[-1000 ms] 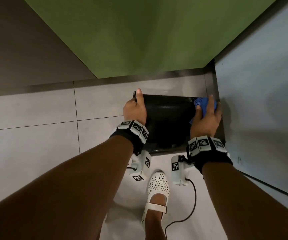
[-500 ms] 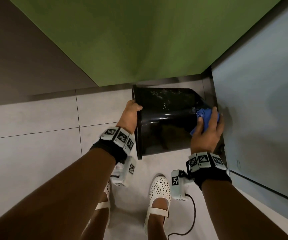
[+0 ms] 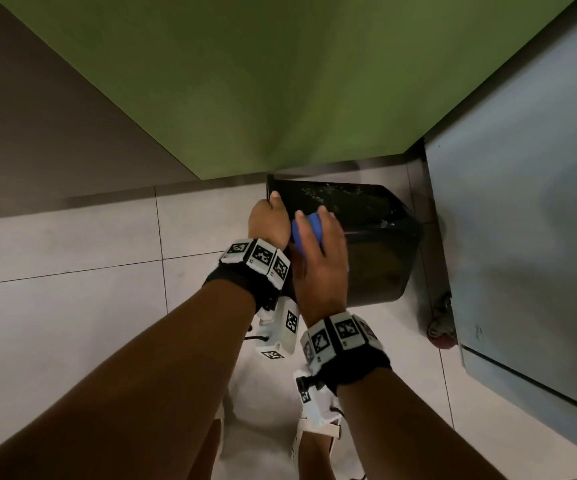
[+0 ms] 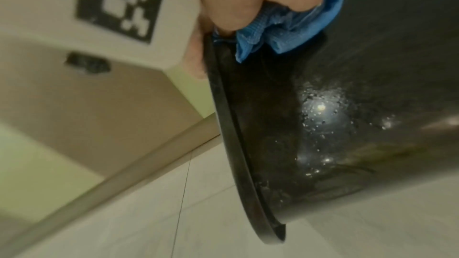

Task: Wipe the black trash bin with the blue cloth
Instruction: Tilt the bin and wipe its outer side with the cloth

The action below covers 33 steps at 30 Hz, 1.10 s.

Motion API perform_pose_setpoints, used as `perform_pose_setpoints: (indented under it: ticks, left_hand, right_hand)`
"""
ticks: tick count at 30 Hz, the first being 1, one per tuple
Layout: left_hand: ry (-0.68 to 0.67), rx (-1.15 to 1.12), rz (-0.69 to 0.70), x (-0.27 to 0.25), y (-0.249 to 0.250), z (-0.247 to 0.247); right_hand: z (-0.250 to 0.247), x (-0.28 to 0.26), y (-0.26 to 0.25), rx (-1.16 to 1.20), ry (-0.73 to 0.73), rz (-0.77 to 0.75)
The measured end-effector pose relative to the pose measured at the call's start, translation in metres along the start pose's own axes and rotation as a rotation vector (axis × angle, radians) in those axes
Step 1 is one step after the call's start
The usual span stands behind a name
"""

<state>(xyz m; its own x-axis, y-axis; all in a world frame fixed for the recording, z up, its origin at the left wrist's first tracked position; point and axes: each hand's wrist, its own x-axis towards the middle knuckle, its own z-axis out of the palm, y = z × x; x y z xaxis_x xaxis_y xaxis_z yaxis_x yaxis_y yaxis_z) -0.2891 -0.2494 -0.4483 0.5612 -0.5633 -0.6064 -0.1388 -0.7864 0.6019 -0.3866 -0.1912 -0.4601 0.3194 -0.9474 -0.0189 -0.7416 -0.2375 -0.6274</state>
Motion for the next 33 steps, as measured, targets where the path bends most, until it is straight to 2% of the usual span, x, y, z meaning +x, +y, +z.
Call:
perform_pose_setpoints:
  ticks: [3,7,9,12,14,17,21,24,26,29,31,33]
  left_hand:
    - [0.009,-0.023,0.017,-0.002,-0.006,0.0]
    - [0.005,-0.083,0.022,-0.007,-0.011,0.0]
    - [0.011,-0.111,0.023,-0.007,-0.014,0.002]
    - [0.022,-0.132,0.022,-0.011,-0.016,0.003]
    - [0.02,-0.147,0.021,-0.013,-0.018,0.003]
    - [0.007,-0.153,0.014,-0.014,-0.017,0.002]
    - [0.017,-0.119,0.014,-0.013,-0.017,0.001]
    - [0.012,-0.13,0.015,-0.015,-0.017,-0.001]
    - [0.012,-0.152,0.011,-0.017,-0.019,-0.001]
    - [0.034,-0.183,0.029,-0.022,-0.025,0.003]
    - [0.055,-0.196,0.039,-0.026,-0.03,0.004]
    - [0.066,-0.198,0.039,-0.029,-0.031,0.005]
  right_hand:
    - [-0.008,0.002,0.01,0.017,0.081,0.144]
    - [-0.04,0.01,0.056,-0.023,0.205,0.353]
    - [-0.059,0.021,0.081,0.081,0.217,0.54]
    - [-0.073,0.029,0.095,0.0,0.252,0.75]
    - [-0.068,0.025,0.09,-0.032,0.278,0.722]
    - [-0.044,0.01,0.066,0.007,0.3,0.529]
    - [-0.014,-0.011,0.019,-0.031,0.138,0.193]
    - [-0.016,-0.003,0.021,-0.048,0.121,0.106]
    - [-0.028,0.011,0.04,-0.126,0.171,0.18]
    - [-0.055,0.037,0.077,-0.198,0.179,0.426]
    - [-0.068,0.05,0.095,-0.158,0.154,0.615]
    - [-0.068,0.051,0.097,-0.147,0.138,0.663]
